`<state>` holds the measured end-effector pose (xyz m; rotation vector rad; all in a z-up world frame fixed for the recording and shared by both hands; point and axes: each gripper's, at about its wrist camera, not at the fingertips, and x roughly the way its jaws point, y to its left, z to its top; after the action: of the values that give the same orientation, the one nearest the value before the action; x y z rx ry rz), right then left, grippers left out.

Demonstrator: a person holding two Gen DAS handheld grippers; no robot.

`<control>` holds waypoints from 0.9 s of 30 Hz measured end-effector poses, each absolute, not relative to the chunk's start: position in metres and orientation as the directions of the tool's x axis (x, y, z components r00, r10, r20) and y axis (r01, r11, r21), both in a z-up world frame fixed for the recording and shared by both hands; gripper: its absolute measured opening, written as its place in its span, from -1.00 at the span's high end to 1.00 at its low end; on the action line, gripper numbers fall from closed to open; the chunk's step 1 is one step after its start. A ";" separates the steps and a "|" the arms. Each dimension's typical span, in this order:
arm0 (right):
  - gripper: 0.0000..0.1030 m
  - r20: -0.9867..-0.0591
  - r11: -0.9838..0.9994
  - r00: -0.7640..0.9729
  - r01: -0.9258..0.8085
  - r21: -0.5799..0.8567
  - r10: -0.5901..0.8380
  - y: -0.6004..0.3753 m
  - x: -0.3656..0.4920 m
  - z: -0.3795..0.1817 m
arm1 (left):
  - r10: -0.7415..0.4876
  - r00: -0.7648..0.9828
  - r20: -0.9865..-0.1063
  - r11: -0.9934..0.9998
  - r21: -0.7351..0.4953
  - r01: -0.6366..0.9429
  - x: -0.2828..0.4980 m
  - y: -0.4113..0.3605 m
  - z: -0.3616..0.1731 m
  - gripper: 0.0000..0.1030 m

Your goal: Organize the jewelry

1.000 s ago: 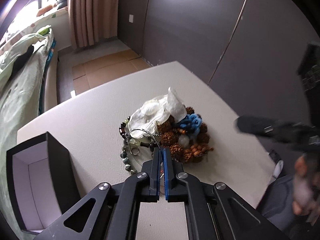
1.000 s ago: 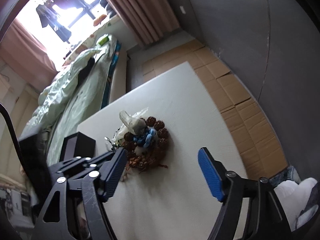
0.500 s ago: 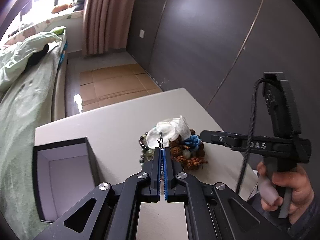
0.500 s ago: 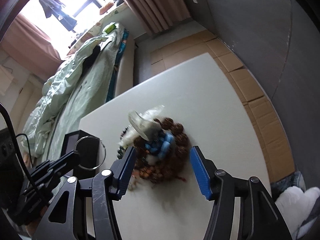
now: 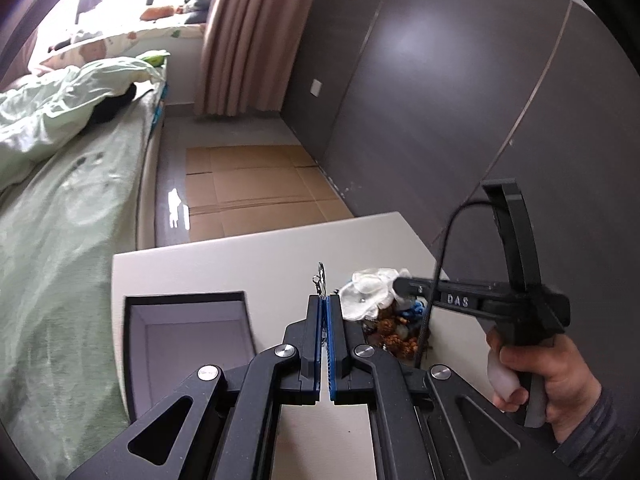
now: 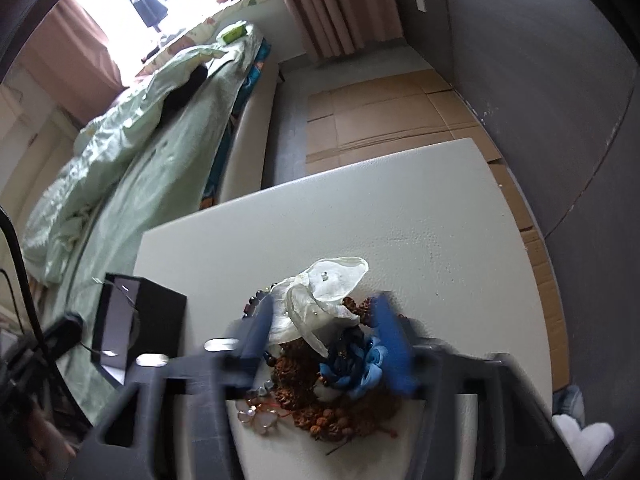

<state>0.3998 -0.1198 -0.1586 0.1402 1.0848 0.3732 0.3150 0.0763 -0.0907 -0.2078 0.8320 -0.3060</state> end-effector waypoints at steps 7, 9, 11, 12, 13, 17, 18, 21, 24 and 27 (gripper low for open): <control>0.96 -0.766 0.904 0.484 -0.289 0.316 0.423 -0.120 0.385 -0.128 | -0.335 0.666 -0.667 0.935 -0.325 0.145 0.311 0.101 -0.080 0.97; 0.96 -0.733 0.894 0.513 -0.297 0.336 0.446 -0.123 0.379 -0.116 | -0.333 0.673 -0.661 0.933 -0.333 0.135 0.309 0.108 -0.079 0.97; 0.96 -0.709 0.885 0.530 -0.303 0.354 0.465 -0.124 0.373 -0.107 | -0.327 0.680 -0.657 0.934 -0.336 0.125 0.307 0.114 -0.077 0.97; 0.96 -0.697 0.879 0.536 -0.310 0.361 0.475 -0.124 0.371 -0.103 | -0.323 0.683 -0.655 0.934 -0.337 0.119 0.306 0.118 -0.076 0.97; 0.96 -0.686 0.874 0.542 -0.318 0.367 0.485 -0.123 0.368 -0.099 | -0.321 0.686 -0.653 0.934 -0.338 0.116 0.305 0.120 -0.074 0.97; 0.96 -0.637 0.842 0.550 -0.361 0.402 0.540 -0.116 0.355 -0.086 | -0.309 0.696 -0.648 0.935 -0.340 0.099 0.301 0.131 -0.071 0.97; 0.96 -0.625 0.831 0.548 -0.372 0.413 0.556 -0.112 0.352 -0.083 | -0.307 0.698 -0.647 0.935 -0.341 0.095 0.300 0.133 -0.071 0.97; 0.96 -0.592 0.795 0.530 -0.408 0.449 0.607 -0.098 0.345 -0.078 | -0.298 0.705 -0.644 0.935 -0.347 0.077 0.297 0.142 -0.070 0.97; 0.96 -0.570 0.759 0.501 -0.446 0.475 0.651 -0.080 0.340 -0.075 | -0.290 0.708 -0.644 0.935 -0.348 0.066 0.295 0.148 -0.069 0.97; 0.96 -0.553 0.724 0.468 -0.480 0.495 0.689 -0.058 0.336 -0.075 | -0.281 0.708 -0.648 0.936 -0.348 0.054 0.293 0.153 -0.070 0.97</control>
<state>0.3358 -0.0576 -0.0749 0.2879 0.8072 0.7294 0.2927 0.1533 -0.0699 -0.3159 0.7644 -0.1897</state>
